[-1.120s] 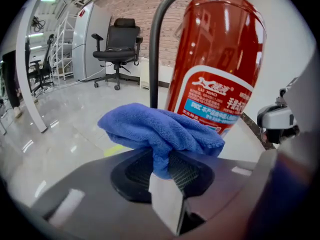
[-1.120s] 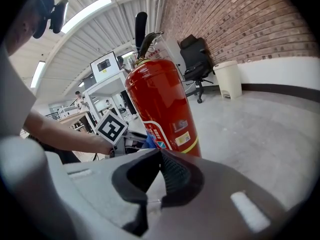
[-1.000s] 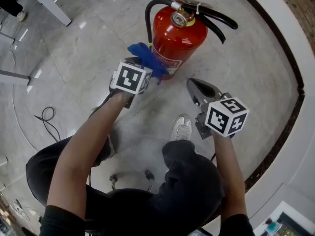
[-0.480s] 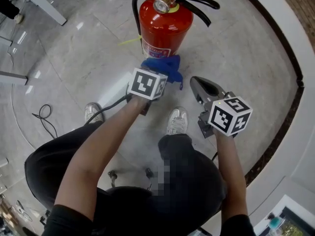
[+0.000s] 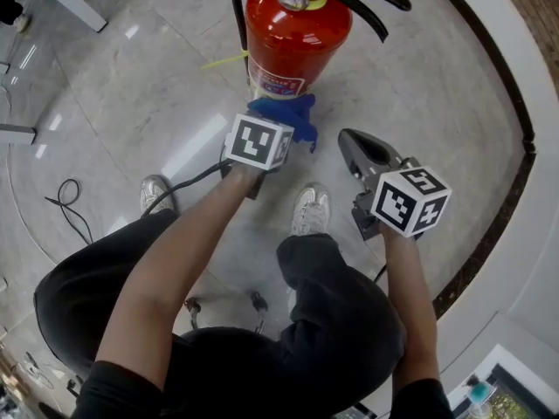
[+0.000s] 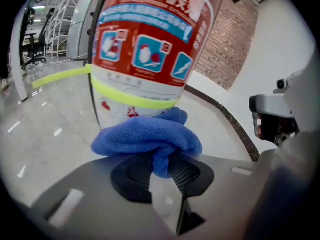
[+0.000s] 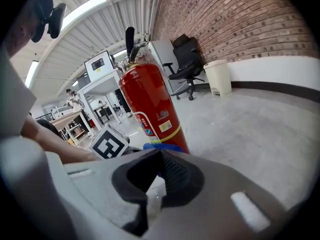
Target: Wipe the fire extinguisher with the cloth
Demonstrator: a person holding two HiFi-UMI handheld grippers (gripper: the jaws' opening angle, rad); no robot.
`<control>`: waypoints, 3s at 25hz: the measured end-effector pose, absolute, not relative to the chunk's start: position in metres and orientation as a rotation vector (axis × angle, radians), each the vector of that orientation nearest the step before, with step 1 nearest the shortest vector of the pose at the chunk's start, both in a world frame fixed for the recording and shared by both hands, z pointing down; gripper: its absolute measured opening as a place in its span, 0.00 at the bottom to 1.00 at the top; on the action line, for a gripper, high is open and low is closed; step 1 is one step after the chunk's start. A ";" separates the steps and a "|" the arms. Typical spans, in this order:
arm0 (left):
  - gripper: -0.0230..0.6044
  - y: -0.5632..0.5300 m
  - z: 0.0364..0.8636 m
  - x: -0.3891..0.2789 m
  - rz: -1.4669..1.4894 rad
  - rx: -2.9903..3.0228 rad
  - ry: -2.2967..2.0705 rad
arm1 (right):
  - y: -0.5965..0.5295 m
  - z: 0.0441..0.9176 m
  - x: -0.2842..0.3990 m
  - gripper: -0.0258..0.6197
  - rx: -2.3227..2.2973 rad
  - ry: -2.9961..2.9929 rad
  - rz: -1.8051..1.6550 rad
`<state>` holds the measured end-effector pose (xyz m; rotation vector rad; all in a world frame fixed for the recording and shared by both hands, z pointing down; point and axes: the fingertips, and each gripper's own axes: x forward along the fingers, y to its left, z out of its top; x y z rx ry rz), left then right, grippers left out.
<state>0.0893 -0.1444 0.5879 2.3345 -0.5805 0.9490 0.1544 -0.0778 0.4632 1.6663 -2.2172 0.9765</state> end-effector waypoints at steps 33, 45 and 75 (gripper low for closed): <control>0.17 -0.157 0.626 0.061 0.979 2.232 -0.605 | -0.084 0.471 0.149 0.04 1.645 -2.214 0.992; 0.17 -0.139 0.637 0.110 0.955 2.264 -0.630 | -0.080 0.496 0.173 0.04 1.659 -2.126 0.992; 0.17 -0.279 0.660 0.027 1.206 2.392 -0.750 | -0.129 0.536 0.126 0.04 1.477 -2.159 1.051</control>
